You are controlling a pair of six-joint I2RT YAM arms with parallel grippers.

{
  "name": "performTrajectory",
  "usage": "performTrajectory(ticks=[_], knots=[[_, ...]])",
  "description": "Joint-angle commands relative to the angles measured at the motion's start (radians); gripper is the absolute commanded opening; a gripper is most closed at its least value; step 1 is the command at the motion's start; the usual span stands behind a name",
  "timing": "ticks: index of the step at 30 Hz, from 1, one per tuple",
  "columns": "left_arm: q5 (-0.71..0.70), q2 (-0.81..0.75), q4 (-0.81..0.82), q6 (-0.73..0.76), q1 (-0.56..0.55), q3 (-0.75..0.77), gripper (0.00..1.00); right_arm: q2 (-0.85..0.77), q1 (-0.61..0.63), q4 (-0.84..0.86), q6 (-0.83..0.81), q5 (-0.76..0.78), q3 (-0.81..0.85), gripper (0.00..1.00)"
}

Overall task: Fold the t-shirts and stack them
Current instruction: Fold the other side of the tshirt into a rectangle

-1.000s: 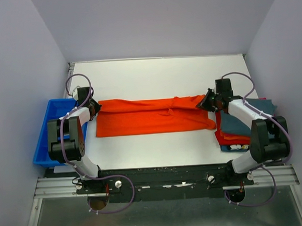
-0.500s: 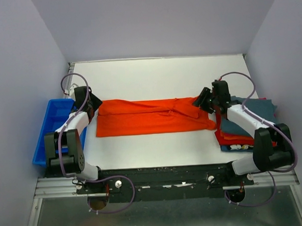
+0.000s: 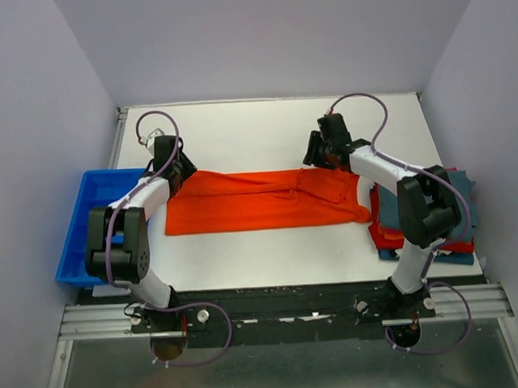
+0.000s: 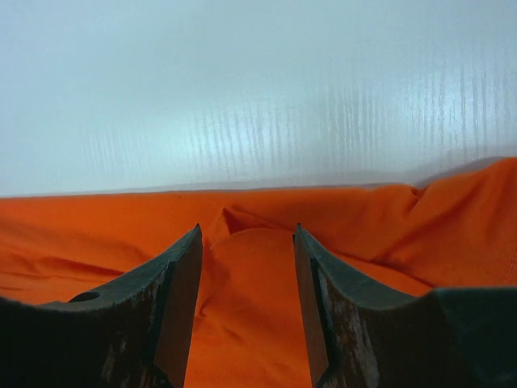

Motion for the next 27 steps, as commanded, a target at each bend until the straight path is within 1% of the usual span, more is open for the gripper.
performTrajectory(ticks=[1, 7, 11, 14, 16, 18, 20, 22, 23, 25, 27], knots=[[0.033, 0.122, -0.028, 0.001, 0.000, 0.071, 0.48, 0.072, 0.006, -0.087, -0.043, 0.054, 0.090, 0.57], [0.085, 0.310, -0.155, 0.020, 0.044, 0.250, 0.45, 0.138, 0.036, -0.116, -0.071, 0.039, 0.146, 0.56], [0.082, 0.358, -0.186, 0.023, 0.055, 0.295, 0.45, 0.173, 0.046, -0.120, -0.080, 0.008, 0.156, 0.54], [0.053, 0.384, -0.217, 0.011, 0.061, 0.309, 0.48, 0.201, 0.049, -0.127, -0.077, 0.011, 0.166, 0.53], [0.056, 0.392, -0.212, 0.011, 0.064, 0.306, 0.48, 0.216, 0.049, -0.130, -0.078, 0.014, 0.173, 0.50], [0.057, 0.390, -0.214, 0.012, 0.064, 0.307, 0.48, 0.218, 0.051, -0.136, -0.080, 0.017, 0.175, 0.42], [0.053, 0.386, -0.214, 0.015, 0.064, 0.307, 0.48, 0.204, 0.057, -0.133, -0.084, 0.040, 0.167, 0.32], [0.045, 0.380, -0.217, 0.018, 0.064, 0.307, 0.48, 0.173, 0.069, -0.150, -0.089, 0.094, 0.161, 0.18], [0.041, 0.375, -0.220, 0.020, 0.064, 0.309, 0.48, 0.159, 0.078, -0.162, -0.094, 0.132, 0.159, 0.13], [0.030, 0.366, -0.221, 0.021, 0.064, 0.306, 0.48, 0.123, 0.108, -0.179, -0.104, 0.183, 0.150, 0.05], [0.024, 0.355, -0.218, 0.023, 0.063, 0.303, 0.48, 0.080, 0.131, -0.189, -0.101, 0.215, 0.127, 0.03]])
